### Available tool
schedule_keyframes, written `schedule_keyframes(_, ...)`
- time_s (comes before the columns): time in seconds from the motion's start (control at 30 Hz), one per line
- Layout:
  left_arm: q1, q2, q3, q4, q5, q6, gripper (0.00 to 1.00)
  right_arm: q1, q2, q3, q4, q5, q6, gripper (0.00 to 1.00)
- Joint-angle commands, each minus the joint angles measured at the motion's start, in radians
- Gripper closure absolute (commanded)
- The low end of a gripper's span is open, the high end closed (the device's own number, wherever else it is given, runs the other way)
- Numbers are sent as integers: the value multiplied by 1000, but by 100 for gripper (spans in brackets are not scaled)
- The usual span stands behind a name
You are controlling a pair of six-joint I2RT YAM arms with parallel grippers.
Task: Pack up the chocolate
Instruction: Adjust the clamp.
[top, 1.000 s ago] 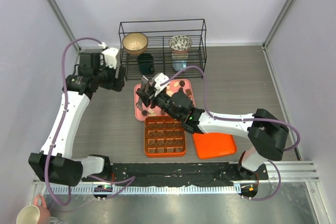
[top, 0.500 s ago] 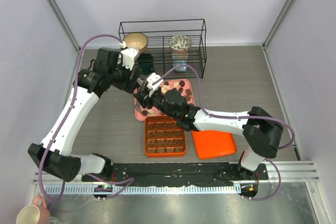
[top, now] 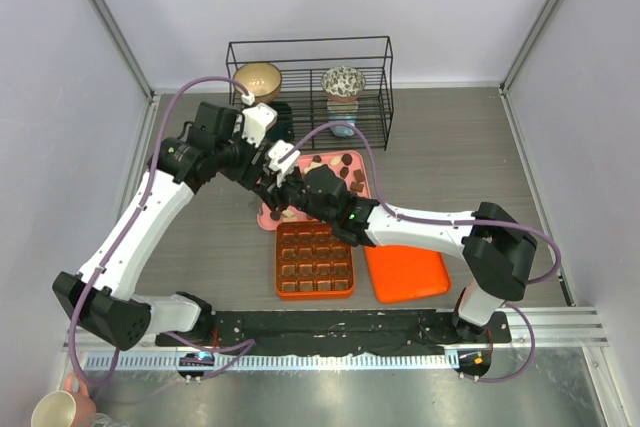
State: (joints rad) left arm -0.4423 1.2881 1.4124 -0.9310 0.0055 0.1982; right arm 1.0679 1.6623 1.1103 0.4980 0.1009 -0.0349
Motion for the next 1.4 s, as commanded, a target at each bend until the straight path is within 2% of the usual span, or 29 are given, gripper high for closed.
schedule_keyframes(0.0, -42, -35, 2, -51, 122, 18, 24, 6, 16, 95, 36, -52, -16, 59)
schedule_keyframes(0.17, -52, -38, 20, -78, 157, 27, 24, 6, 42, 144, -33, -66, -20, 59)
schedule_keyframes(0.53, -59, -59, 20, -100, 166, 43, 24, 6, 76, 166, -49, -26, -22, 61)
schedule_keyframes(0.63, -58, -61, 23, -103, 162, 44, 24, 6, 89, 171, -46, -14, -23, 68)
schedule_keyframes(0.67, -58, -62, 23, -103, 160, 46, 25, 6, 96, 172, -44, 0, -23, 75)
schedule_keyframes(0.77, -58, -65, 22, -101, 149, 47, 24, 6, 99, 171, -44, 6, -37, 84)
schedule_keyframes(0.9, -59, -76, 22, -80, 82, 56, 24, 7, 85, 146, -26, 22, -66, 87)
schedule_keyframes(1.0, -53, -79, 13, -34, -69, 49, 22, 6, 65, 108, -1, 40, -97, 91)
schedule_keyframes(1.03, -35, -72, 14, -19, -161, 35, 21, 6, 57, 97, 13, 48, -103, 91)
schedule_keyframes(1.1, 16, -52, 29, 9, -212, 12, 17, 6, 39, 48, 51, 62, -115, 92)
schedule_keyframes(1.23, 259, 17, 124, -18, -113, -66, 9, 6, -15, -4, 105, 120, -117, 94)
schedule_keyframes(1.37, 278, -13, 36, 9, -62, -71, 7, 0, -38, -49, 152, 195, -132, 98)
